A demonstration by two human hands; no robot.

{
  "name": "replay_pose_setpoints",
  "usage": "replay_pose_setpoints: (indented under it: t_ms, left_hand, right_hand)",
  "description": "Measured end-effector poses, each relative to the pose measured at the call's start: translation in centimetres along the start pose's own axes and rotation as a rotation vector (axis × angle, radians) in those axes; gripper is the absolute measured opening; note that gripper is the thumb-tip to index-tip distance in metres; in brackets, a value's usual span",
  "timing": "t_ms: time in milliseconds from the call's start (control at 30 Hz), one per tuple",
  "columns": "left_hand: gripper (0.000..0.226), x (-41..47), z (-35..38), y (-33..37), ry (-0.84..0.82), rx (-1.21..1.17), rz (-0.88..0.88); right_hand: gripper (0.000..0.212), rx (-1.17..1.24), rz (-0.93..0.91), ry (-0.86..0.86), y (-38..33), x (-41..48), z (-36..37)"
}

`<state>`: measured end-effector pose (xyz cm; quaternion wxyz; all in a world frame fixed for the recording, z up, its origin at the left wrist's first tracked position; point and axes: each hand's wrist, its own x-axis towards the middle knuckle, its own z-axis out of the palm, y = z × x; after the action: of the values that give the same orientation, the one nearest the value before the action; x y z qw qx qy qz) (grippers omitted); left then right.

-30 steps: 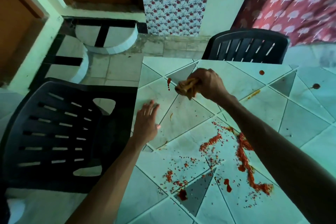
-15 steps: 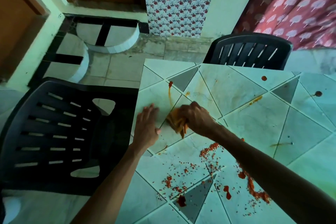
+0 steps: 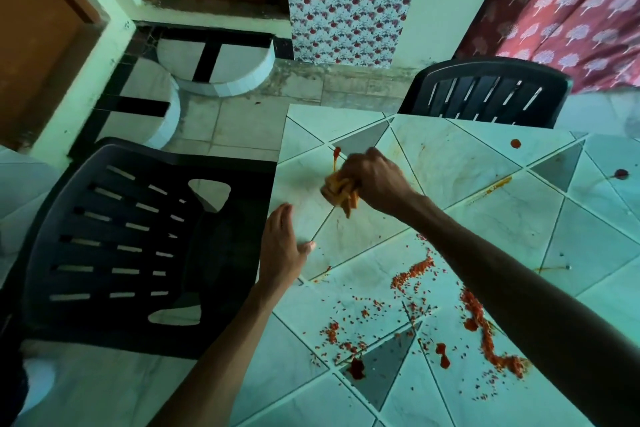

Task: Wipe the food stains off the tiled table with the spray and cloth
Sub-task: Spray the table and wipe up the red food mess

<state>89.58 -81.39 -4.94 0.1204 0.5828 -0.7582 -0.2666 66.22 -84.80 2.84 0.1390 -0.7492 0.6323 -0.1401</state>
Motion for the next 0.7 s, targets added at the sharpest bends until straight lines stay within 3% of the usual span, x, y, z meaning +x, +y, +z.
replay_pose_setpoints:
  t_ms: [200,367,567,700]
  left_hand:
    - [0.076,-0.3,-0.7,-0.4,-0.033,-0.012,-0.006]
    - [0.065,-0.2,-0.8,-0.5,-0.026,-0.004,0.043]
    - [0.055,0.7,1.0,2.1,0.030,-0.023,0.166]
    - [0.052,1.5,2.0,4.4,-0.026,0.026,0.302]
  right_hand:
    - [0.018,-0.099,-0.024,-0.116,-3.0,3.7,2.8]
    - [0.024,-0.058,-0.113,-0.155,-1.9,-4.9,3.8]
    - [0.027,-0.051,-0.077,-0.268,0.5,-14.9,2.5]
    - [0.032,-0.013,-0.019,-0.212,1.1,-17.0,-0.6]
